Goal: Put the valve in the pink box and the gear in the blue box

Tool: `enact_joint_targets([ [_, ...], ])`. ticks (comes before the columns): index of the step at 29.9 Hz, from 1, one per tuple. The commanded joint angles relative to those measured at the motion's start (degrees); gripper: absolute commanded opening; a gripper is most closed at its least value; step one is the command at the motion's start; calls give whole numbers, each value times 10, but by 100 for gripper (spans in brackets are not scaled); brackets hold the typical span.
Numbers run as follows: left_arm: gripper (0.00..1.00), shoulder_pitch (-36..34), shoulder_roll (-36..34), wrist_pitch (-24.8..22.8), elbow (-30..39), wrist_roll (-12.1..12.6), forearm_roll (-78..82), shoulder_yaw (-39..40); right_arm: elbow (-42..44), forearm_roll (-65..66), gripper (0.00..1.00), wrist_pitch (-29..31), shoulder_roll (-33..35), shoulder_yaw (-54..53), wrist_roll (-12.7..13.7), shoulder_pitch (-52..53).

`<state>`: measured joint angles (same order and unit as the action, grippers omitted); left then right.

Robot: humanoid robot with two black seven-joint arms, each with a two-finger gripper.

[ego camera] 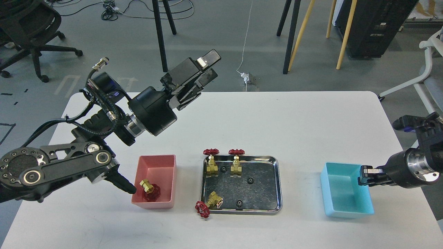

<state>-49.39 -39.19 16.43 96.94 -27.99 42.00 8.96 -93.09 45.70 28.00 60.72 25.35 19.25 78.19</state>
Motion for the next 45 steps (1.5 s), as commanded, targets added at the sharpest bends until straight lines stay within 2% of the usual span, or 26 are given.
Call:
enact_joint_targets([
  [1,89,3,0,-1,0,0,4,0,0,0,21,0,-2,-6,-1,-8],
  [3,89,3,0,0,0,0,5,0,0,0,36,0,-3,-6,-3,-11],
  [7,89,8,1,0,0,0,5,0,0,-6,53,0,-7,-7,-3,-13],
  [9,89,10,1,0,0,0,5,0,0,-10,65,0,-7,-8,-5,-14],
  [10,89,10,1,0,0,0,5,0,0,-11,73,0,-7,-9,-6,-15],
  [12,89,10,1,0,-1,0,5,0,0,-11,100,0,-8,-14,-9,-15],
  [15,89,10,1,0,-5,0,5,1,5,-39,99,-20,-5,-60,-27,-15],
  [17,89,10,2,-1,-20,0,5,1,12,-115,99,-47,-5,-111,-51,-15],
  [20,89,6,1,-3,-50,0,4,8,45,-241,99,-80,-10,-194,-70,-18],
  [23,89,-11,1,-25,-95,0,-10,18,112,-363,99,-86,-38,-257,-110,-25],
  [25,89,-32,6,-72,-138,0,-25,26,173,-422,99,-87,-70,-281,-135,-27],
  [30,90,-101,17,-211,-253,0,-155,31,322,-546,99,-81,-165,-327,-163,-40],
  [32,91,-124,25,-263,-295,0,-216,33,369,-592,99,-46,-200,-369,-176,-62],
  [34,93,-134,32,-316,-329,0,-263,43,404,-625,99,0,-224,-414,-180,-93],
  [37,98,-127,49,-423,-379,0,-334,82,468,-658,99,0,-263,-471,-180,-142],
  [38,99,-117,59,-444,-398,0,-354,94,494,-664,99,0,-278,-479,-180,-153],
  [42,99,-55,85,-444,-453,0,-387,153,567,-665,99,0,-335,-491,-179,-174],
  [45,99,-37,97,-444,-470,0,-387,172,574,-664,99,0,-350,-508,-178,-176],
])
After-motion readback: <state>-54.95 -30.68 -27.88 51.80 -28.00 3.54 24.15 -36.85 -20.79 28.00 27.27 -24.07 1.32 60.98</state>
